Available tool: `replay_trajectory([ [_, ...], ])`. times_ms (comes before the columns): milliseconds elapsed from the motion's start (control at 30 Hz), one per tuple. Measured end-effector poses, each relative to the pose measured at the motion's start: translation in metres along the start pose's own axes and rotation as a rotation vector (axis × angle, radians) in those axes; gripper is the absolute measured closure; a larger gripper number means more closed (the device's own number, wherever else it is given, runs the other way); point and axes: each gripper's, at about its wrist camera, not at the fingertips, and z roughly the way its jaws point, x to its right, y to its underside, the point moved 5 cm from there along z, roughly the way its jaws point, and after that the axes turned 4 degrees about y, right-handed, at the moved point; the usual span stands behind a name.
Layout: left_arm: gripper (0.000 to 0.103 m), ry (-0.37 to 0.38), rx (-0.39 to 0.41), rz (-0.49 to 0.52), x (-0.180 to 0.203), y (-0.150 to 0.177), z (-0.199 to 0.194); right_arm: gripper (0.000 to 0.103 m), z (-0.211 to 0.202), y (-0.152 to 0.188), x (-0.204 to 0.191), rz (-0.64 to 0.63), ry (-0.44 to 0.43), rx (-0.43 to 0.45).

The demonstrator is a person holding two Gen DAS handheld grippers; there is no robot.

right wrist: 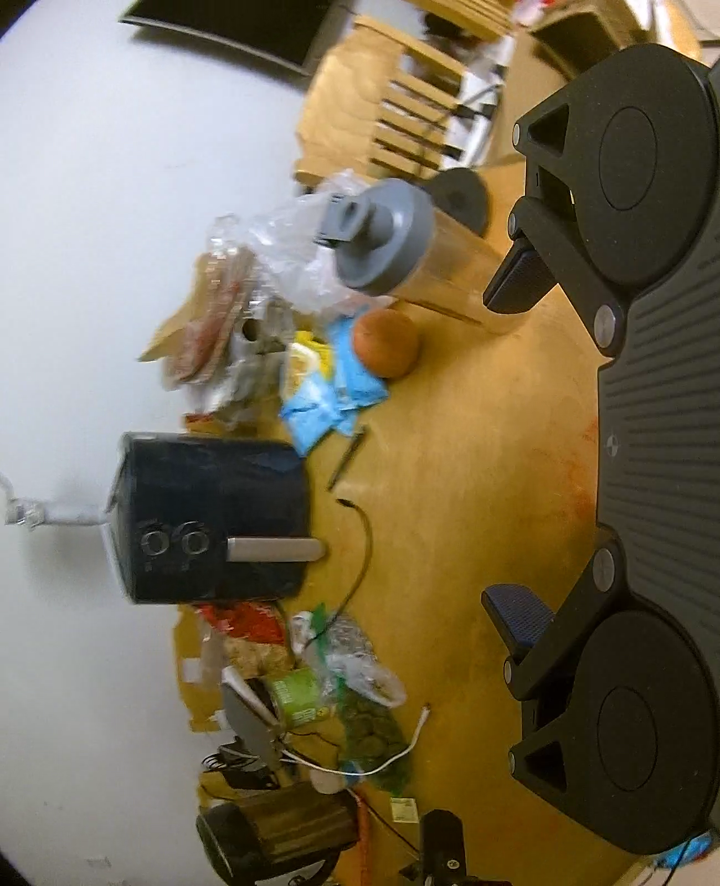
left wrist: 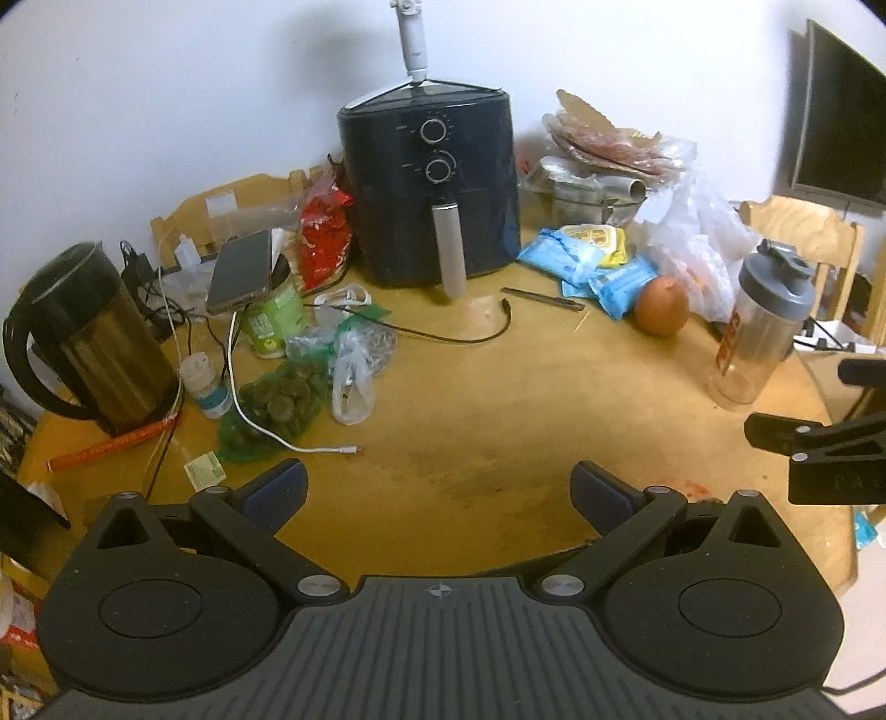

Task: Organize objects
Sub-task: 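Lower the tape measure into the box and open the right tool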

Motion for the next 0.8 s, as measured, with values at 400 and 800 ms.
replay_trajectory([
  [400,0.000,0.072,-0.135,-0.112,-0.010,0.015,0.013,0.000,0.015,0.014,-0.009,0.117,0.009,-0.281],
  [800,0.000,0.118,-0.302,-0.173,-0.012,0.041,0.026,0.000,0.023,0.034,-0.019,0.154,0.037,-0.474],
])
